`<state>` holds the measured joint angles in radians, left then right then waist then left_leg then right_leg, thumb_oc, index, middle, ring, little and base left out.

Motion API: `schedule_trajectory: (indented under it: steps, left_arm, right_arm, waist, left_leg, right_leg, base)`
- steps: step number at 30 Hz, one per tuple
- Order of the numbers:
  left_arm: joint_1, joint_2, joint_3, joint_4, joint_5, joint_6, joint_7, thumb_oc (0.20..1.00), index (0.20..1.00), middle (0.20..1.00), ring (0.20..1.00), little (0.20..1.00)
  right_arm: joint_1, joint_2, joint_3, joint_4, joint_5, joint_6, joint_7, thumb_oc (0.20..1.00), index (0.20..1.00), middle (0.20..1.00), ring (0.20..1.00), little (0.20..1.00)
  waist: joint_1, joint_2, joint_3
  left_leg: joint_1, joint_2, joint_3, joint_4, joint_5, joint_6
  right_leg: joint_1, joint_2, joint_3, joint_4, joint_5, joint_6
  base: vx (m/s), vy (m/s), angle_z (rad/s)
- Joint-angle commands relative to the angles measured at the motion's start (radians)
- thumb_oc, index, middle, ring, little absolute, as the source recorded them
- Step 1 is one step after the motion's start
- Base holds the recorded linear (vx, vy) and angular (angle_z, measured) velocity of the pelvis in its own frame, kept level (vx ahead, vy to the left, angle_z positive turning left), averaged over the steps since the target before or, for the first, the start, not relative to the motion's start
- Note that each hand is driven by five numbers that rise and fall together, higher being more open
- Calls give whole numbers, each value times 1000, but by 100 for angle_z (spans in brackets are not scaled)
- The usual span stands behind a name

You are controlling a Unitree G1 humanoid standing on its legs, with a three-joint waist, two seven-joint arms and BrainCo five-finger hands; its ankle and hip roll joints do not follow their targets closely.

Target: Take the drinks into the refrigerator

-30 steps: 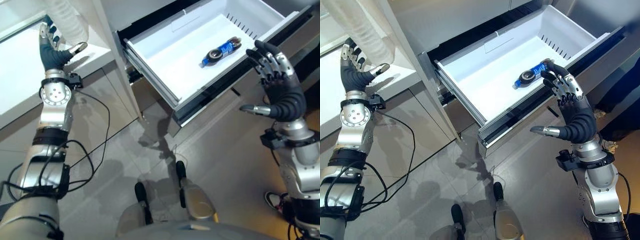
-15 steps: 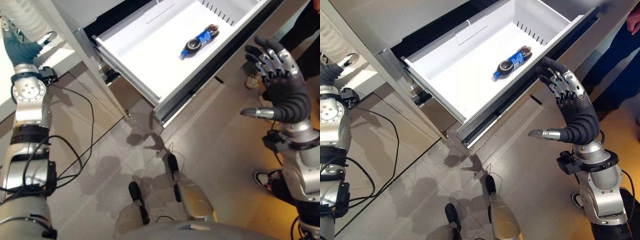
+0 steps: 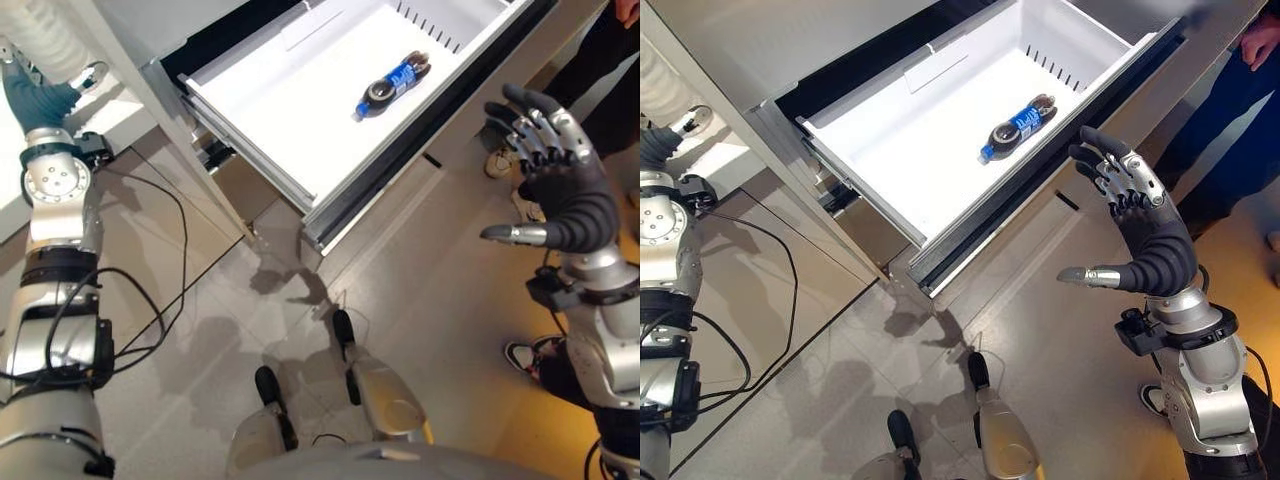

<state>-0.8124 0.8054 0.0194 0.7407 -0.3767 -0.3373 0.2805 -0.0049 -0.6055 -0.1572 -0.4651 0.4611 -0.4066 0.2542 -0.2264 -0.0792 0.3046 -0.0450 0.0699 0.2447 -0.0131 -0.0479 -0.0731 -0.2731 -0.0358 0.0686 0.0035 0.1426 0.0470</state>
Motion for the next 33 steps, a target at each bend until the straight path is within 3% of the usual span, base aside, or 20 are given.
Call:
schedule_trajectory:
  steps: [1, 6, 7, 8, 9, 10, 33]
  left_arm:
    - [-132, 23, -94, -4, 20, -45, -47, 1000, 1000, 1000, 1000, 1000]
    - [-139, -23, -112, -23, -32, -68, -82, 1000, 1000, 1000, 1000, 1000]
    - [-122, -48, -110, -50, -71, -85, -103, 736, 736, 736, 736, 736]
    - [-120, -49, -110, -51, -72, -85, -104, 620, 620, 620, 620, 620]
    - [-112, -65, -112, -62, -83, -88, -112, 376, 376, 376, 376, 376]
    - [-96, -74, -124, -84, -82, -90, -130, 200, 200, 200, 200, 200]
    - [40, -141, -101, -179, -79, -98, -173, 200, 200, 200, 200, 200]
  right_arm:
    - [-30, -12, -74, -49, 65, -38, 7, 1000, 1000, 1000, 1000, 1000]
    - [-27, -9, -69, -45, 76, -34, 18, 1000, 1000, 1000, 1000, 1000]
    - [-25, -4, -72, -47, 78, -34, 18, 1000, 1000, 1000, 1000, 1000]
    - [-24, -5, -72, -47, 78, -34, 18, 1000, 1000, 1000, 1000, 1000]
    - [-24, -1, -69, -44, 80, -36, 15, 1000, 1000, 1000, 1000, 1000]
    - [-27, 4, -67, -42, 84, -36, 15, 1000, 1000, 1000, 1000, 1000]
    - [-7, 48, -31, -14, 69, -17, 28, 1000, 1000, 1000, 1000, 1000]
  waist:
    - [-25, 7, -22]
    - [-30, 14, -30]
    - [-29, 16, -34]
    - [-29, 17, -35]
    - [-30, 18, -37]
    - [-29, 22, -42]
    - [-9, 44, -88]
  left_leg:
    - [8, -28, -76, 140, -120, 58]
    - [22, -25, -75, 143, -125, 55]
    - [26, -26, -78, 142, -125, 54]
    - [26, -26, -79, 142, -124, 54]
    - [27, -26, -81, 141, -123, 52]
    - [29, -27, -84, 138, -121, 50]
    - [48, -42, -129, 108, -101, 48]
  right_leg:
    - [44, 52, -33, 144, -192, 37]
    - [59, 48, -32, 144, -196, 34]
    - [67, 46, -35, 142, -197, 32]
    - [68, 46, -36, 141, -197, 32]
    - [70, 44, -40, 140, -197, 31]
    - [76, 43, -44, 135, -197, 30]
    - [131, 18, -95, 117, -196, 22]
  base:
    - [0, 0, 0]
    - [0, 0, 0]
    - [0, 0, 0]
    - [0, 0, 0]
    - [0, 0, 0]
    - [0, 0, 0]
    - [-7, -4, 6]
